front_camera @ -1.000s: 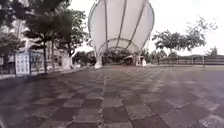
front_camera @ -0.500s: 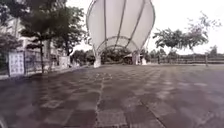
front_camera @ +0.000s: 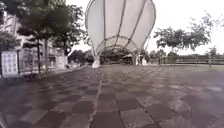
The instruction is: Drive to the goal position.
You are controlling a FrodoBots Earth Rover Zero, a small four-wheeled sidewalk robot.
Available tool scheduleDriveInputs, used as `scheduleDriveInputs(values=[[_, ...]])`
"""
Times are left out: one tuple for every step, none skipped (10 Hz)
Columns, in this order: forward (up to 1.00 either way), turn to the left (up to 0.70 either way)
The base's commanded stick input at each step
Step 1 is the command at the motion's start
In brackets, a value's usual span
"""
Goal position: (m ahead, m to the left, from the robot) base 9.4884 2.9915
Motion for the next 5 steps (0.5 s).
scheduleDriveInputs(values=[[1.00,0.00],[1.00,0.00],[1.00,0.00],[1.00,0.00],[1.00,0.00]])
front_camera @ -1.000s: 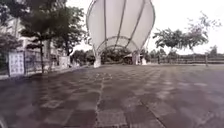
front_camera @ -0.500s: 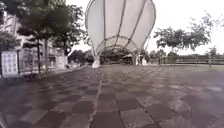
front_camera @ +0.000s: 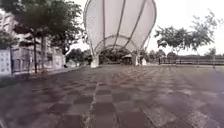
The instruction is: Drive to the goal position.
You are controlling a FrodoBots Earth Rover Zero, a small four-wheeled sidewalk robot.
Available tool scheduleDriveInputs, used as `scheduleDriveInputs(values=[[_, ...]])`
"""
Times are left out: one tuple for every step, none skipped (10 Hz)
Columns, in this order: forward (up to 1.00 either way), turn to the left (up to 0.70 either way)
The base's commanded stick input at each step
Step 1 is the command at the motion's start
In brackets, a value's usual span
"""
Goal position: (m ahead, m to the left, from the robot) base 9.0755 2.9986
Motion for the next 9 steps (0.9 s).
scheduleDriveInputs(values=[[1.00,0.00],[1.00,0.00],[1.00,0.00],[1.00,0.00],[1.00,0.00],[1.00,0.00],[1.00,0.00],[1.00,0.00],[1.00,0.00]])
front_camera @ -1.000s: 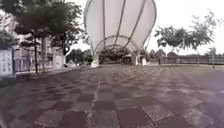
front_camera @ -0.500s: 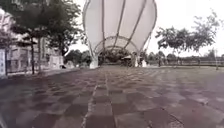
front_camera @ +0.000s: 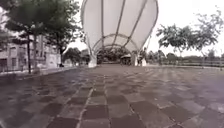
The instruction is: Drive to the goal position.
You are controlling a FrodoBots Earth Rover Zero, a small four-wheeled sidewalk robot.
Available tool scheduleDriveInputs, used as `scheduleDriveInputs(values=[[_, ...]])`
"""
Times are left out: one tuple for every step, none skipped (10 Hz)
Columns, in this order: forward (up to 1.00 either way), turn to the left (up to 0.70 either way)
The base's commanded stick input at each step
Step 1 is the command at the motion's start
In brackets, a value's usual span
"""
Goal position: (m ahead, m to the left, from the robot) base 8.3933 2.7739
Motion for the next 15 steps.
scheduleDriveInputs(values=[[1.00,0.00],[1.00,0.00],[1.00,0.00],[1.00,0.00],[1.00,0.00],[1.00,0.00],[1.00,0.02],[1.00,0.02],[1.00,0.02],[1.00,0.02],[1.00,0.02],[1.00,0.02],[1.00,0.03],[1.00,0.00],[1.00,0.00]])
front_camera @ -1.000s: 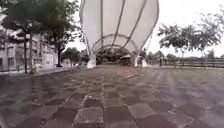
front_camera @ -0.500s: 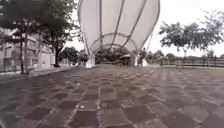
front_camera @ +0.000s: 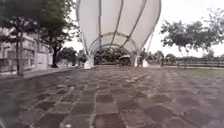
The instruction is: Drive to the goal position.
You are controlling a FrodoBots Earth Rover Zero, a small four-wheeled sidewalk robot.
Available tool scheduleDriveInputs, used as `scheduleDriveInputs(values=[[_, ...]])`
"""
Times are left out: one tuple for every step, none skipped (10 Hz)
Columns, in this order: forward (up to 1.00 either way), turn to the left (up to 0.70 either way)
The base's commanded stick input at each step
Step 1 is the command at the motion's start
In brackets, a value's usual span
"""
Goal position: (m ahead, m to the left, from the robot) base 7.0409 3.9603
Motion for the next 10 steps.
scheduleDriveInputs(values=[[1.00,0.00],[1.00,0.00],[1.00,0.00],[1.00,0.06],[1.00,0.13],[1.00,0.23],[1.00,0.25],[1.00,0.25],[1.00,0.25],[1.00,0.25]])
